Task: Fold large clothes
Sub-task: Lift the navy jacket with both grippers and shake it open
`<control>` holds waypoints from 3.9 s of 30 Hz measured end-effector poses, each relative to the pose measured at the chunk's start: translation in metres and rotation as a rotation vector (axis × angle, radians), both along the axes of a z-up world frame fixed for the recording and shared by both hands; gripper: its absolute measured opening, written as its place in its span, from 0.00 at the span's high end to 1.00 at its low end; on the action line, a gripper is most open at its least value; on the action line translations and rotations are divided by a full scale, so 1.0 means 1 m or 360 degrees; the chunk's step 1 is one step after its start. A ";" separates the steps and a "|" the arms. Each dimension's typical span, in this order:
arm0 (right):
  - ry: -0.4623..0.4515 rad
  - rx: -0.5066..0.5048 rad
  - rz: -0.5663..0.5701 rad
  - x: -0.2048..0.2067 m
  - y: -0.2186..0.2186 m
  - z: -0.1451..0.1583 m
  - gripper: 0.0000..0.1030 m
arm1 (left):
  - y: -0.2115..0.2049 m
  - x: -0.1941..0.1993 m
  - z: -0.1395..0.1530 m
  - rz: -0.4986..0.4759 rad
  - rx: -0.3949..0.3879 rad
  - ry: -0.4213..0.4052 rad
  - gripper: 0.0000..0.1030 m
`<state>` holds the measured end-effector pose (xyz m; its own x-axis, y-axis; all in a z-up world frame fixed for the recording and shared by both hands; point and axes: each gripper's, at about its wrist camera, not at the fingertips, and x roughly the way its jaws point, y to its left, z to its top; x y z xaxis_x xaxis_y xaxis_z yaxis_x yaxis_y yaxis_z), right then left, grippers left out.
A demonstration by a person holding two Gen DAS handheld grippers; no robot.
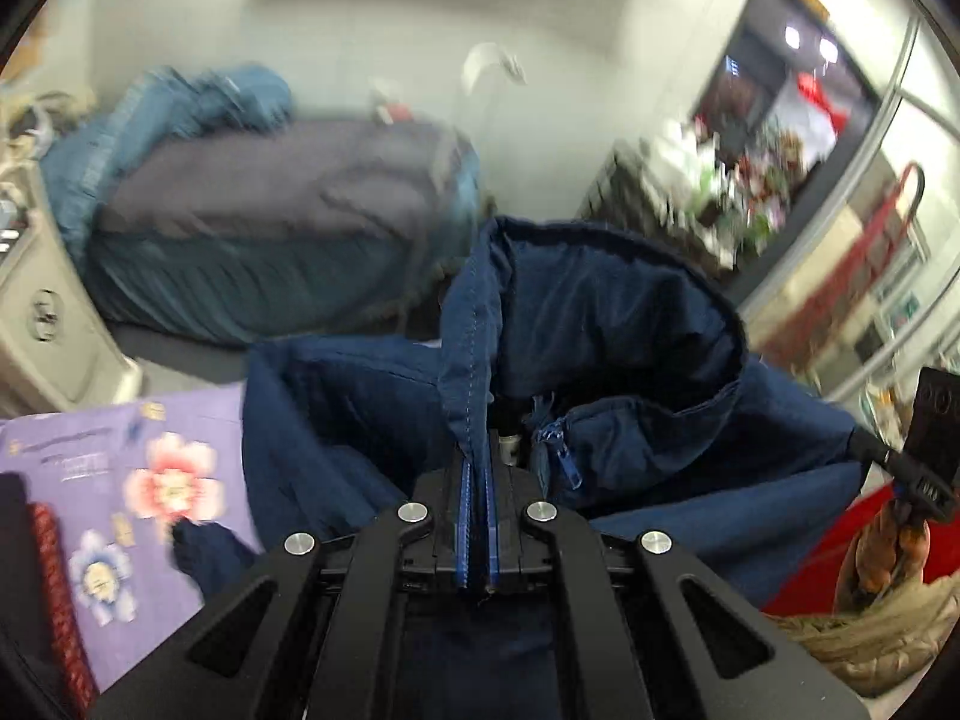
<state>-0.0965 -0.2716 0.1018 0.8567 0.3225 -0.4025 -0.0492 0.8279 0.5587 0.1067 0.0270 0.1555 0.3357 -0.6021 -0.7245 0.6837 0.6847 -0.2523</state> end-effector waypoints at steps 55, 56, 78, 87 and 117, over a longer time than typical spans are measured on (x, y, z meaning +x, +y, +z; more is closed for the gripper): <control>0.1068 -0.1146 0.0628 0.029 0.210 -0.265 0.86 | 0.077 -0.006 -0.139 0.0405 -0.0049 0.0303 0.06; 0.1031 -0.1116 0.0541 0.027 0.194 -0.251 0.87 | 0.091 -0.008 -0.151 0.0468 -0.0026 0.0349 0.06; 0.1042 -0.0546 -0.1560 -0.064 -0.271 -0.079 0.73 | 0.198 -0.128 -0.322 0.1008 0.0016 0.1115 0.06; 0.0856 -0.0561 -0.1437 -0.039 -0.197 -0.079 0.17 | 0.133 -0.114 -0.309 0.0954 0.0404 0.0778 0.06; 0.1089 -0.0265 -0.0349 0.014 0.058 -0.184 0.16 | 0.069 0.191 -0.184 0.0965 0.1042 -0.0279 0.89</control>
<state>-0.0829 -0.2137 -0.0822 0.4341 0.0606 -0.8988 0.4419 0.8551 0.2711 0.2977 0.0962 -0.0288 0.5985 0.2278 -0.7680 0.1512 0.9094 0.3876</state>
